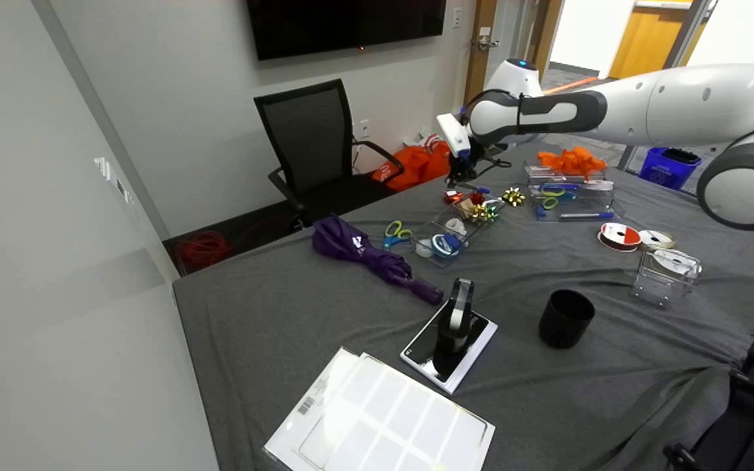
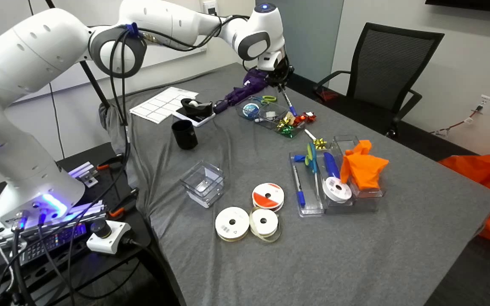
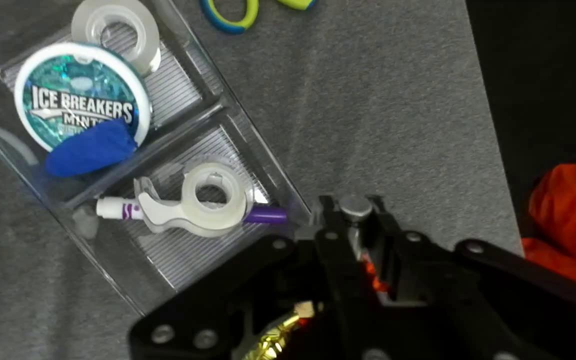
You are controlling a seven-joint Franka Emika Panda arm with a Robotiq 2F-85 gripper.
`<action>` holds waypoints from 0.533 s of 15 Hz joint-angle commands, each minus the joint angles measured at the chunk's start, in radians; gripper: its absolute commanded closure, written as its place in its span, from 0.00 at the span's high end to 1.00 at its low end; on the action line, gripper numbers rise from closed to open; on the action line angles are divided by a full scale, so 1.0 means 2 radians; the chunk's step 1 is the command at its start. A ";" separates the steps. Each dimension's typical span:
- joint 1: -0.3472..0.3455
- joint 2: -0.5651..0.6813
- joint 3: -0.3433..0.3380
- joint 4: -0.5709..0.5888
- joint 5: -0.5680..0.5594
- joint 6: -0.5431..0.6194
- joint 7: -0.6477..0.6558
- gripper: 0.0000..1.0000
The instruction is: Remove the markers from the middle compartment of the case on the left and put them in the bottom compartment of the case on the right
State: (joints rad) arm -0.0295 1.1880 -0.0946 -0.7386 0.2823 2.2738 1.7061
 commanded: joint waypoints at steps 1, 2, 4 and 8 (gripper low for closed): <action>0.006 -0.027 -0.002 -0.039 0.018 -0.001 0.087 0.04; 0.005 -0.023 0.001 -0.038 0.021 0.011 0.102 0.04; 0.004 -0.002 0.000 -0.005 0.007 0.001 0.091 0.17; 0.004 -0.002 0.000 -0.006 0.010 0.002 0.103 0.04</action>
State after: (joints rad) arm -0.0210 1.1842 -0.0944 -0.7503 0.3014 2.2772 1.9116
